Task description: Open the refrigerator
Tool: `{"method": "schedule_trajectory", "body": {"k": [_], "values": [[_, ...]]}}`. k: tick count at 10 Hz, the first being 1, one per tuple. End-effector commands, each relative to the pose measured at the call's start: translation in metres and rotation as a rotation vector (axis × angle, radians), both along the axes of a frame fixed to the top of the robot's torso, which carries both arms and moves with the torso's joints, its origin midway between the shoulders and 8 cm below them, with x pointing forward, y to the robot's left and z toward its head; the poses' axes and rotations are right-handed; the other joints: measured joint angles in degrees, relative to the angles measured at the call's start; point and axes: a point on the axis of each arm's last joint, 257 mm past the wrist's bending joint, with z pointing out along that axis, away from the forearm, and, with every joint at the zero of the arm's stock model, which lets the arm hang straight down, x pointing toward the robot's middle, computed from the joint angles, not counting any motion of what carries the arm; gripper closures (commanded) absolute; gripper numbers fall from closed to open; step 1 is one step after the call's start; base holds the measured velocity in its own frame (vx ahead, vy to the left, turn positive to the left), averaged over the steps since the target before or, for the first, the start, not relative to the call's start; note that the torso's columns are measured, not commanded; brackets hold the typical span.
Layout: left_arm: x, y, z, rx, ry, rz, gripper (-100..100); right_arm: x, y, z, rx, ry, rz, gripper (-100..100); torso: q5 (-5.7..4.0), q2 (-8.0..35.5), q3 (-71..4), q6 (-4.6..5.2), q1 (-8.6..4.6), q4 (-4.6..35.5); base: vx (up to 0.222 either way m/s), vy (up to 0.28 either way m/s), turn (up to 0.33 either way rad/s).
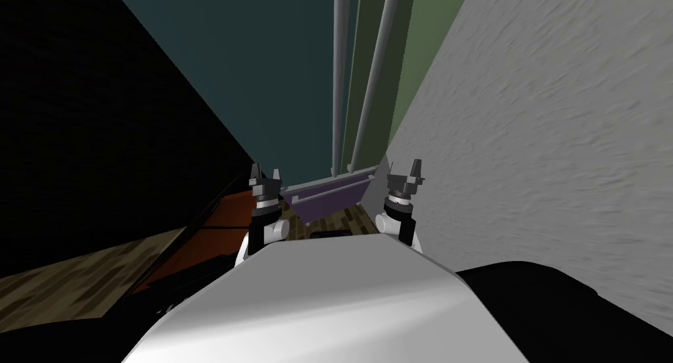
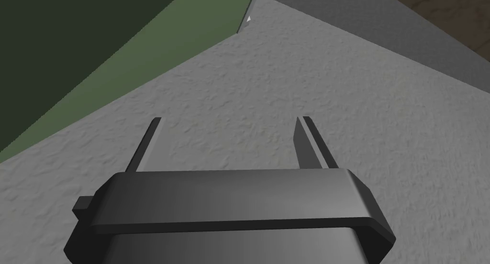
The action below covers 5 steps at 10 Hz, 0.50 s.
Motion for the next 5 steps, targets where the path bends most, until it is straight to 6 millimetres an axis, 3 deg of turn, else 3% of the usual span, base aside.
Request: {"method": "schedule_trajectory", "body": {"k": [1, 5], "values": [[0.0, 0.0, 0.0, 0.0, 0.0, 0.0, 0, 0.0, 0.0, 0.0, 0.0, 0.0, 0.0, 0, 0.0, 2.32, -4.67, 0.0, 0.0, 2.35, 0.0, 0.0, 0.0], [0.0, 0.0, 0.0001, 0.0, 0.0, 0.0, 0, -0.0001, 0.0, 0.0001, 0.0, 0.0, 0.0, 0, 0.0, 18.45, -36.92, 0.0, 0.0, 18.46, 0.0, 0.0, 0.0]]}}
